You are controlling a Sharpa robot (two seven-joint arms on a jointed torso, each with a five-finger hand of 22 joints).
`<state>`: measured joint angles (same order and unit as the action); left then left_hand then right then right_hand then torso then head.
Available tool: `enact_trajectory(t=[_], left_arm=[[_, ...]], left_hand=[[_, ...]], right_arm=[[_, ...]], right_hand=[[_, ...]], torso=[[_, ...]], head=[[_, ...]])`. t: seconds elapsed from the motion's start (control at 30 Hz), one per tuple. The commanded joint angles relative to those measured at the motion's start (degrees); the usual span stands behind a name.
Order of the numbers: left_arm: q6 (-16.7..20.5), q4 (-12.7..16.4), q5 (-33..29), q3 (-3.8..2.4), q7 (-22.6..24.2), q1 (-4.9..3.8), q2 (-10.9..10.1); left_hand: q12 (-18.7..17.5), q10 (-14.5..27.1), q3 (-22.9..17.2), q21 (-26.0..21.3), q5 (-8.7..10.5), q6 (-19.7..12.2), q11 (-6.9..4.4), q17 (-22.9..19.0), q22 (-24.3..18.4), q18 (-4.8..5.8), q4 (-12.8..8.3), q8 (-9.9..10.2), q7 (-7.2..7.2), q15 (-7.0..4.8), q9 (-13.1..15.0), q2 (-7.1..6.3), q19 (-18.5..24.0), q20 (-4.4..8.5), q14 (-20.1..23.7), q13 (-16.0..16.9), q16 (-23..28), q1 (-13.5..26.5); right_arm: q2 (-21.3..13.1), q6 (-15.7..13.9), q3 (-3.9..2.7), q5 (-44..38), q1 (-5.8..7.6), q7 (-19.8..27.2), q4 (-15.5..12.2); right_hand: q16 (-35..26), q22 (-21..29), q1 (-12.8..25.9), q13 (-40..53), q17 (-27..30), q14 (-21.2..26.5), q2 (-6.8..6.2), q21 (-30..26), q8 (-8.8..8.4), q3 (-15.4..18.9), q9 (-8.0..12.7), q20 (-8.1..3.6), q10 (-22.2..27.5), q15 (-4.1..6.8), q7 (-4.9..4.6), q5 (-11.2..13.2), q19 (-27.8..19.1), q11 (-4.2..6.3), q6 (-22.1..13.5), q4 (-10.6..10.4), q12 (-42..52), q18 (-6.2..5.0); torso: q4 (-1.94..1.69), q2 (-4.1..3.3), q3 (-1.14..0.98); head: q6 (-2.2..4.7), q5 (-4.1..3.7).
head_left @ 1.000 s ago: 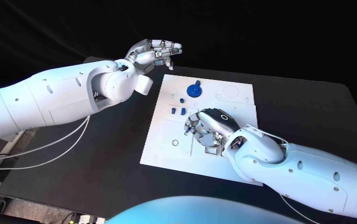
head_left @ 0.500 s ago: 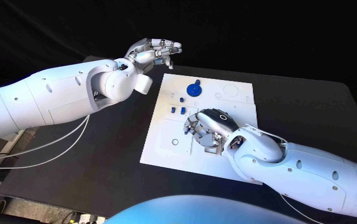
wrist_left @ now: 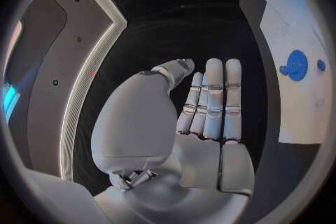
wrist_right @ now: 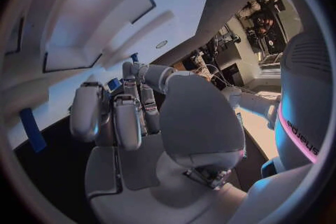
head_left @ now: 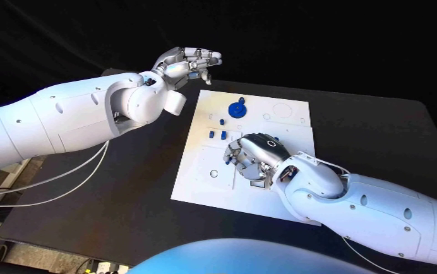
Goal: Assemble the parts on the task board
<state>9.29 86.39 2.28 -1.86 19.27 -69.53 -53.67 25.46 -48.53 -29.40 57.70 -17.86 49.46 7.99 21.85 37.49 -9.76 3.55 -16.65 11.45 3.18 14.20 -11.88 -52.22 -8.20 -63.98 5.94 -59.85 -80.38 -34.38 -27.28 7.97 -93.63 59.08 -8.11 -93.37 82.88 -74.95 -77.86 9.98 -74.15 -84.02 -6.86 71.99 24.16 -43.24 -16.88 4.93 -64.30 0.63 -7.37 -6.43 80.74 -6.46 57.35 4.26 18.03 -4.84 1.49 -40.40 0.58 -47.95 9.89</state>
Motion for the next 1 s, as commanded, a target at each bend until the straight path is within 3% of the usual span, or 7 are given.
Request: enact_trajectory(t=[0.03, 0.5, 0.57, 0.63, 0.67, 0.7, 1.0], left_arm=[[-0.5, 0.1, -0.2, -0.03, 0.1, -0.02, 0.1], [-0.5, 0.2, -0.2, -0.03, -0.1, -0.03, -0.1], [-0.5, 0.2, -0.2, -0.03, -0.1, -0.03, -0.1], [-0.5, 0.2, -0.2, -0.03, -0.2, -0.03, -0.1], [-0.5, 0.2, -0.2, -0.03, -0.2, -0.03, -0.1], [-0.5, 0.1, -0.2, -0.03, -0.2, -0.03, -0.1], [-0.7, 0.1, -0.2, -0.03, -0.5, -0.03, -0.1]], left_hand=[[-0.2, 0.3, 0.0, 0.1, 0.02, -0.3, 0.09, -0.1, 0.1, -0.77, -0.3, -0.2, -0.04, 0.08, -0.1, -0.06, 0.0, -0.37, 0.4, 0.0, -0.2, 0.6], [-0.1, 0.4, 0.0, 0.1, 0.02, -0.3, 0.12, -0.1, 0.1, -0.77, -0.4, -0.3, -0.01, 0.1, -0.1, -0.04, 0.0, -0.4, 0.4, -0.1, -0.3, 0.6], [-0.1, 0.4, 0.0, 0.1, 0.02, -0.3, 0.12, -0.1, 0.1, -0.77, -0.4, -0.3, -0.01, 0.1, -0.1, -0.04, 0.0, -0.4, 0.4, -0.1, -0.3, 0.6], [-0.1, 0.4, 0.0, 0.1, 0.02, -0.3, 0.12, -0.1, 0.1, -0.77, -0.4, -0.3, -0.01, 0.1, -0.1, -0.04, 0.0, -0.4, 0.4, -0.1, -0.3, 0.6], [-0.1, 0.5, 0.0, 0.1, 0.02, -0.4, 0.14, -0.1, 0.1, -0.77, -0.4, -0.3, 0.0, 0.12, -0.1, -0.03, 0.0, -0.42, 0.4, -0.1, -0.3, 0.7], [-0.1, 0.5, 0.0, 0.1, 0.02, -0.4, 0.14, -0.1, 0.1, -0.77, -0.4, -0.3, 0.0, 0.12, -0.1, -0.03, 0.0, -0.42, 0.4, -0.1, -0.3, 0.7], [-0.1, 0.8, 0.0, 0.1, 0.02, -0.5, 0.17, -0.1, 0.1, -0.77, -0.4, -0.3, 0.03, 0.15, -0.1, -0.01, 0.1, -0.45, 0.5, -0.1, -0.3, 0.7]], right_arm=[[0.3, 2.5, 0.13, -1.4, -0.12, -0.8, 0.1], [0.7, 6.6, 0.35, -2.3, -0.14, -2.0, 0.2], [0.7, 6.5, 0.37, -2.3, -0.14, -2.1, 0.3], [0.8, 6.1, 0.38, -2.2, -0.14, -2.0, 0.4], [0.8, 5.8, 0.39, -2.1, -0.14, -2.0, 0.4], [0.7, 5.4, 0.39, -2.1, -0.14, -2.0, 0.4], [-0.6, 1.3, 0.4, -2.0, -0.09, -2.1, -1.2]], right_hand=[[0.0, -6.5, 0.6, 0.1, 0.0, -2.7, -0.14, 0.2, 0.31, -0.2, -0.1, 0.02, -3.1, 0.25, -0.3, -0.1, 0.3, 2.92, 0.0, -0.2, 0.0, 0.79], [-0.1, -6.4, 0.8, 0.1, 0.2, -2.7, -0.11, -0.1, 0.23, -0.2, -0.1, 0.05, -3.1, 0.2, -0.36, -0.1, 0.1, 2.86, -0.1, -0.1, -0.2, 0.73], [-0.1, -6.4, 1.2, 0.0, 0.3, -2.6, 0.0, -0.3, -0.33, -0.1, 0.0, 0.2, -2.2, -0.07, -0.82, 0.1, -0.1, 2.54, -1.1, 0.0, -0.9, 0.68], [-0.3, -6.2, 1.6, -0.2, 0.7, -2.5, 0.24, -1.1, -2.37, 0.3, 0.6, 0.8, -0.4, -0.89, -2.03, 0.3, -0.6, 1.51, -4.1, 0.4, -2.1, 0.55], [-0.3, -6.2, 1.6, -0.2, 0.8, -2.5, 0.26, -1.1, -2.52, 0.4, 0.6, 0.87, -0.3, -0.94, -2.08, 0.3, -0.7, 1.42, -4.3, 0.5, -2.2, 0.54], [-0.4, -6.1, 1.7, -0.2, 1.0, -2.4, 0.11, -1.6, -4.14, 0.7, 1.2, 1.17, 0.5, -1.2, -2.16, 0.2, -1.0, 1.2, -6.5, 0.8, -2.6, 0.41], [-0.9, -5.7, 1.6, -0.1, 1.9, -2.1, -0.6, -3.1, -6.89, 1.5, 2.0, 1.37, 2.4, -1.13, -1.89, -0.3, -1.9, 1.36, -9.6, 2.1, -3.1, -0.02]], torso=[[-0.05, -0.01, 0.02], [0.04, 0.05, 0.04], [0.02, 0.05, 0.03], [0.04, 0.08, 0.06], [0.05, 0.09, 0.06], [0.07, 0.12, 0.07], [0.12, 0.11, 0.05]], head=[[-0.03, -0.04], [-0.26, -0.18], [-0.24, -0.23], [-0.17, -0.3], [-0.15, -0.31], [-0.11, -0.33], [0.45, -0.63]])
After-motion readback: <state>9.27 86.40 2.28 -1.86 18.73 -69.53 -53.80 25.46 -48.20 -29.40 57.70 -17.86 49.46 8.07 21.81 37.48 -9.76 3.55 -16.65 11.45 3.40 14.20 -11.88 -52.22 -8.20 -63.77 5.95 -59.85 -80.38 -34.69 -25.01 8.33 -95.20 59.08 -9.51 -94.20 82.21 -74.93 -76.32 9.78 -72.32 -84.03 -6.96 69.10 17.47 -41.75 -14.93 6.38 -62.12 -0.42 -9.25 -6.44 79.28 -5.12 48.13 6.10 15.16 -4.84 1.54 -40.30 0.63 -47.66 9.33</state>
